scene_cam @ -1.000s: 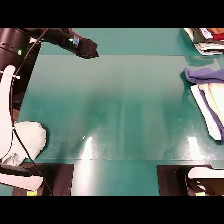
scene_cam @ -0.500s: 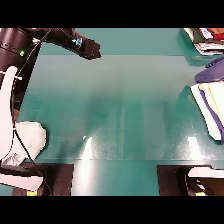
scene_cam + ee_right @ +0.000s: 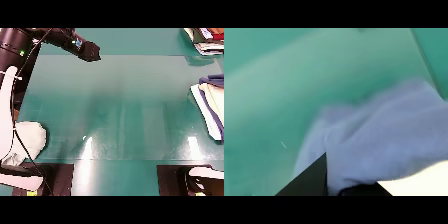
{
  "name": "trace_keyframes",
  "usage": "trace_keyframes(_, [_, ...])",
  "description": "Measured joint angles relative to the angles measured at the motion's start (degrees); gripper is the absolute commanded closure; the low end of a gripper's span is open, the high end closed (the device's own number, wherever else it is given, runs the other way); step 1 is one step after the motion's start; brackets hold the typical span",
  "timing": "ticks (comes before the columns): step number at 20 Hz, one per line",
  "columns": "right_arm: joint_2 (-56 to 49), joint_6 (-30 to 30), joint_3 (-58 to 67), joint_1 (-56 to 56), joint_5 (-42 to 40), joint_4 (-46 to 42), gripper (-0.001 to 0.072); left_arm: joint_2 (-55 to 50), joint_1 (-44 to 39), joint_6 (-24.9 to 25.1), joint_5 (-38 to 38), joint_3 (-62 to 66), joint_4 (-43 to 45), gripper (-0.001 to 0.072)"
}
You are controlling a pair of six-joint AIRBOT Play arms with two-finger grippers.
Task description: Fold the shirts.
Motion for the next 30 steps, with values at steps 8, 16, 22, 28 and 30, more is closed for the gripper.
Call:
trace_keyframes(8, [14.9,-0.3,-24.2,-13.2,2.6,-10.4,0.0262,0.0,0.0,0.4,-0.6,0.0,0.0,0.0681])
trace_keyframes(16, [21.4,-0.3,-35.5,-17.5,0.4,-2.2,0.0253,0.0,0.0,1.0,-0.6,0.0,0.0,0.0681])
trace_keyframes(22, [21.9,-0.3,-36.5,5.3,-3.3,11.6,0.0263,0.0,0.0,1.1,-0.2,0.0,0.0,0.0681])
trace_keyframes(28, [22.0,-0.3,-36.6,30.7,-10.6,14.5,0.0665,0.0,0.0,1.1,1.1,0.0,-0.1,0.0682])
trace_keyframes(30, [22.0,-0.3,-36.6,36.3,-13.1,14.7,0.0695,0.0,0.0,1.1,1.3,0.0,-0.1,0.0682])
